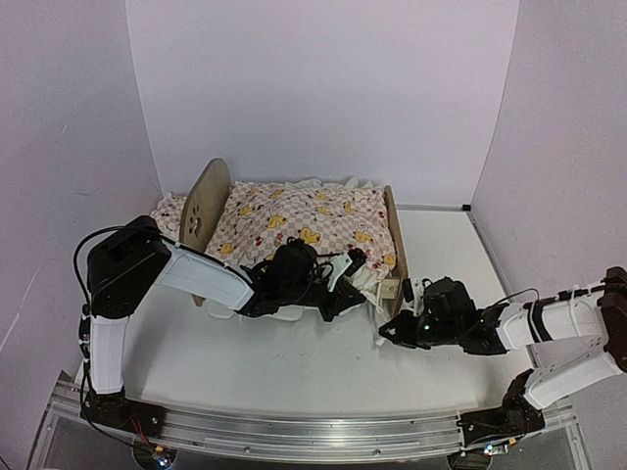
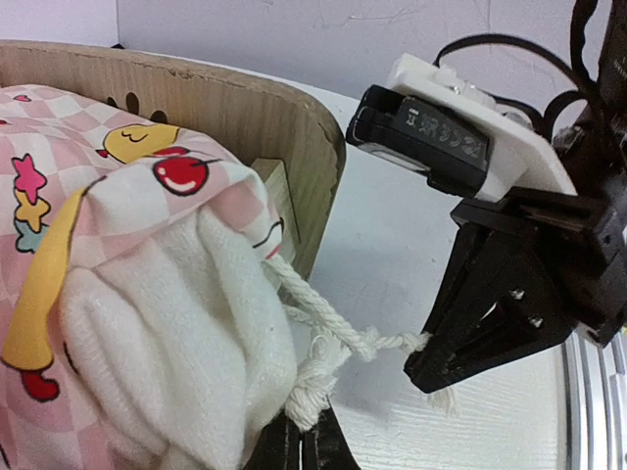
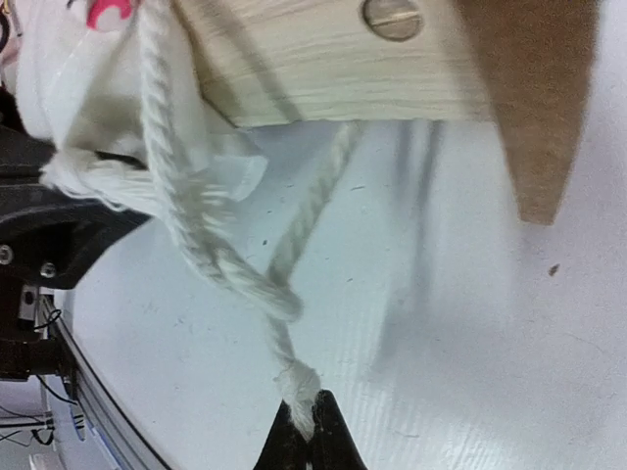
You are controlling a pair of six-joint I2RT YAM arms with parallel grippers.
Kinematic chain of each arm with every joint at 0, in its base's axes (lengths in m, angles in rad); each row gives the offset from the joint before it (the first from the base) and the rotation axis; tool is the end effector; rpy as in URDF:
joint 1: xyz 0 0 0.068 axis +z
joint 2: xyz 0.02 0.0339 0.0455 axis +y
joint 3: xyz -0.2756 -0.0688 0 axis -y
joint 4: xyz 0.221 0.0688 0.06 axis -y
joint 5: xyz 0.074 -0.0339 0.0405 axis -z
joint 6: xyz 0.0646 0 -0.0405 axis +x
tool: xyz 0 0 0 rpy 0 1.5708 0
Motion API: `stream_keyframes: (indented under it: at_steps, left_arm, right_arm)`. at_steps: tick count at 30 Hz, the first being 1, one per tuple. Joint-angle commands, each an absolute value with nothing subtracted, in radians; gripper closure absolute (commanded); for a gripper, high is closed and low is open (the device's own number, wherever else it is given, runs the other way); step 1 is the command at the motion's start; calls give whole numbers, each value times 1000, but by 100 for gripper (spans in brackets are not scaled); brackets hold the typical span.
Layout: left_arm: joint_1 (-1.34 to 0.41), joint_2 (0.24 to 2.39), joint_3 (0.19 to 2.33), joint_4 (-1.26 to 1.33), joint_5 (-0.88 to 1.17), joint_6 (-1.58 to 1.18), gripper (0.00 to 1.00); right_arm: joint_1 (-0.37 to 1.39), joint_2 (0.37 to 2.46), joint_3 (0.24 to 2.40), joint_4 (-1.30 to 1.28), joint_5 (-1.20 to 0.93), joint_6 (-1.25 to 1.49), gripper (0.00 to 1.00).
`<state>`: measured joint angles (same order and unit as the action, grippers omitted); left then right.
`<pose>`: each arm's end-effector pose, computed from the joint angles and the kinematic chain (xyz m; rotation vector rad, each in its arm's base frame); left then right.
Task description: Set up the pet bed
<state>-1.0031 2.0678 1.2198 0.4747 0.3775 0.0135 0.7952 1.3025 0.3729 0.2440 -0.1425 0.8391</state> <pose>0.2312 -0.4069 0.1808 1.2249 1.6524 -1.0037 0.1573 0.1735 0.1507 -0.0292 2.4611 0.9703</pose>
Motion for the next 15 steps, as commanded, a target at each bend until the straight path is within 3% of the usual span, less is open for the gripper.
stream_keyframes:
  at_steps: [1, 8, 15]
  left_arm:
    - [-1038, 1940, 1195, 517, 240, -113, 100]
    - [-1099, 1837, 1217, 511, 99, -25, 100]
    - [-1101, 1934, 1433, 505, -60, 142, 100]
  right_arm:
    - [793, 1294, 369, 224, -34, 832, 100]
    - [790, 1315, 411, 187, 46, 795, 100]
    - [789, 1344, 459, 138, 146, 766, 100]
